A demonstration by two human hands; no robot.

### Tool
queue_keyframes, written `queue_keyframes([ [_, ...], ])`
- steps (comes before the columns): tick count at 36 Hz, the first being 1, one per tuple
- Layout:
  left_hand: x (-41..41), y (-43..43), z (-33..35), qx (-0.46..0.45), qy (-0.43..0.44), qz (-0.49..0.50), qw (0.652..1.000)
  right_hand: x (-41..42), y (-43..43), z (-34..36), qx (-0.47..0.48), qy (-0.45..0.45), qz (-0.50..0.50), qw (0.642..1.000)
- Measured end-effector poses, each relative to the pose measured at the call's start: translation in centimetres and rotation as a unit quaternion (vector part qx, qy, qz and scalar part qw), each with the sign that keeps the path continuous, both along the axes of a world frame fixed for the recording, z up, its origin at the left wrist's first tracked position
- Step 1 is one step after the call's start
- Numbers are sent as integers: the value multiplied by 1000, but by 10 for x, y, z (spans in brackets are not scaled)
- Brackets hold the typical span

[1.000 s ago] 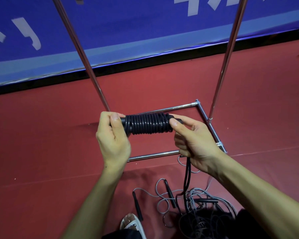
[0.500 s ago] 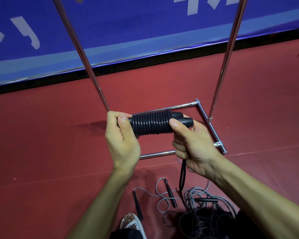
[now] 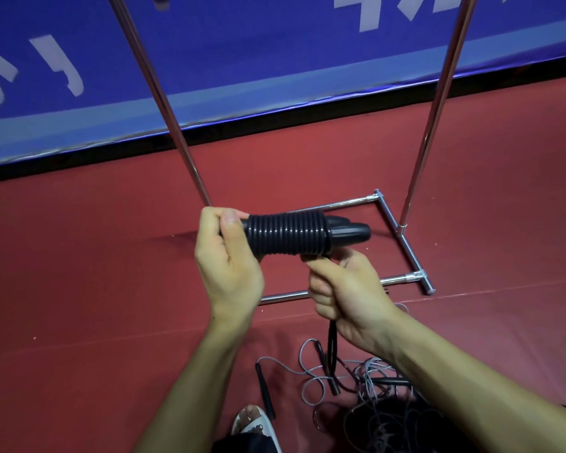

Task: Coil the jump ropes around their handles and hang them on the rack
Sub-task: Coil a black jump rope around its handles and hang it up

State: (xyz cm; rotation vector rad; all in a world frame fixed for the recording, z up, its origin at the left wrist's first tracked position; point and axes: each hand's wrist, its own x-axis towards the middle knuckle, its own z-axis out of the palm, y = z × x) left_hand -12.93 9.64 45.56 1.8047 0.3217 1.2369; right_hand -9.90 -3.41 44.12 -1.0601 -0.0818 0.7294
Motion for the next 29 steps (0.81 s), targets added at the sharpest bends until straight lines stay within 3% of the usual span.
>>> queue_keyframes([
  [3, 3, 4, 0, -40, -6, 23, 999, 2, 0, 1, 10, 24, -10, 1000],
  [8, 2, 17, 0, -38, -8, 39, 998, 5, -3, 1, -16, -29, -53, 998],
  [13, 4, 27, 0, -5, 5, 76, 997, 0, -8, 0, -109, -41, 0, 993],
  [17, 1, 33, -5, 67, 26, 56, 996, -1, -13, 7, -117, -58, -1, 991],
  [20, -1, 31, -7, 113, 42, 46, 992, 8, -20, 13, -174, -112, 9, 978],
  [24, -7, 32, -6, 141, 50, 23, 989, 20, -33, 16, -335, -279, 0, 900],
  [27, -12, 31, -7, 178, 57, 9, 982, 25, -41, 16, -444, -437, -7, 782],
  [29, -14, 30, -7, 198, 64, 6, 978, 24, -44, 19, -463, -515, -5, 722],
])
